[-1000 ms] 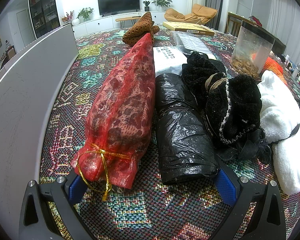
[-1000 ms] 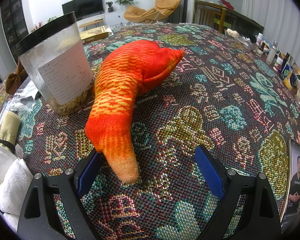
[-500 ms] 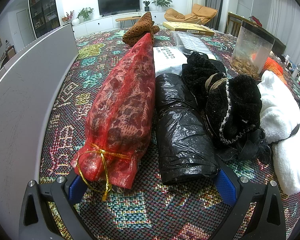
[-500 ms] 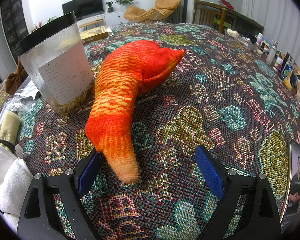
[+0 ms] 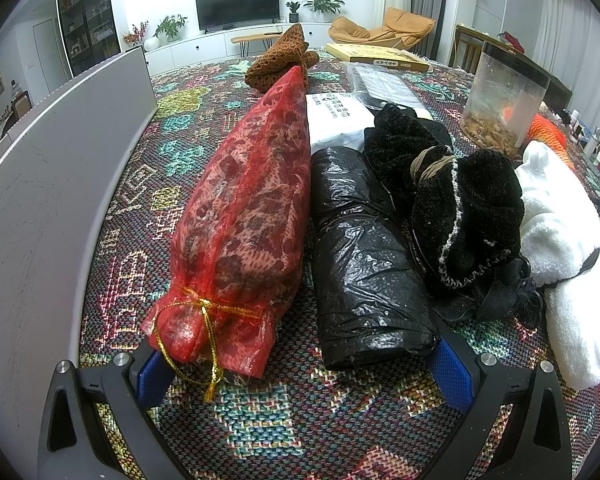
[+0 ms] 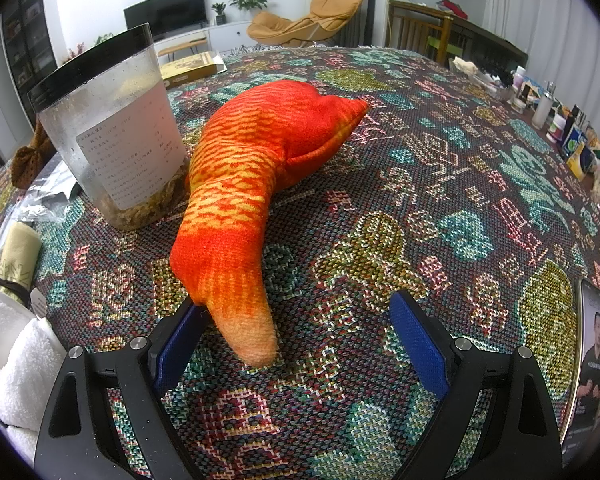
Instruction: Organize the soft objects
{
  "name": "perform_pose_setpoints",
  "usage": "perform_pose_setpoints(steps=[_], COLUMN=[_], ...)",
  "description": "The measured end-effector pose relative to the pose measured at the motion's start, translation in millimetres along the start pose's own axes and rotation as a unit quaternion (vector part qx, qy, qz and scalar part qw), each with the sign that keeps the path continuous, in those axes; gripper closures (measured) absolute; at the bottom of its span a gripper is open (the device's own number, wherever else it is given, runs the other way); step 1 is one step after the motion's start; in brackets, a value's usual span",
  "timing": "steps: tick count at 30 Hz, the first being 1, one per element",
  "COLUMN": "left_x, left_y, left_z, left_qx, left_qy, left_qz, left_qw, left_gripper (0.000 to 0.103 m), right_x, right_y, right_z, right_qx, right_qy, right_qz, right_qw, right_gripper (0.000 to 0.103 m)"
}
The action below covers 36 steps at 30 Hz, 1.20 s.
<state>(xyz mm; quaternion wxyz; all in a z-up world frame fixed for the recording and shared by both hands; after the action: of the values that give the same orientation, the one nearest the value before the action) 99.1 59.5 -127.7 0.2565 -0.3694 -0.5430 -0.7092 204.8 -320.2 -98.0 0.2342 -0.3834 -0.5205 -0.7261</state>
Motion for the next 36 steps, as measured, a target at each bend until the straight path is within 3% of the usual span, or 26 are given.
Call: perform_pose_setpoints(steps=[22, 25, 28, 30, 32, 34, 36], left_x=[2, 17, 39, 52, 54, 47, 35], left_y=[-1, -12, -20, -10, 9, 25, 35], left_z=[-1, 4, 19, 27, 30, 33, 42], left_qx=[0.000, 0.027, 0.089, 0.106, 0.103, 0.099, 0.116], left_qy=[-0.005, -0.053, -0.109, -0.105, -0.095, -0.080, -0.069], left_qz=[0.000, -0.018, -0.056, -0.076, -0.072, -0.058, -0.033], left_qw=[1.0000, 0.9981, 0.9885, 0.9859, 0.9875, 0.9902, 0.9903], left_gripper=[0.000, 0.000, 0.000, 0.000, 0.000, 0.006, 0.020], right_x=[0, 0, 0, 0, 0, 0, 0], right_y=[-1, -1, -1, -1, -1, -1, -1], right_z=[1, 1, 1, 1, 1, 1, 1], right_qx=[0.000, 0.000, 0.000, 0.000, 0.000, 0.000, 0.000], right_qy=[0.000, 0.000, 0.000, 0.000, 0.000, 0.000, 0.000], right_qz=[0.000, 0.000, 0.000, 0.000, 0.000, 0.000, 0.000], right_qw=[1.000, 1.000, 1.000, 1.000, 1.000, 1.000, 1.000], right_gripper=[0.010, 0.010, 0.010, 0.010, 0.010, 0.010, 0.010])
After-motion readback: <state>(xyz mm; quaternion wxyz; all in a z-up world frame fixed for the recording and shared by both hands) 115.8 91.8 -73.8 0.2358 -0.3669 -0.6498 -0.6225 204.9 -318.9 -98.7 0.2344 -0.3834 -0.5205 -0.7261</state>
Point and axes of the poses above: each gripper's, at about its wrist camera, not at the fingertips, and x roughly against the way its jaws point, z to its left, y to its top, the point moved 2 cm from there along -x, roughly the way its jaws point, and after that the axes turned 15 degrees about -x, right-handed, at the moved point
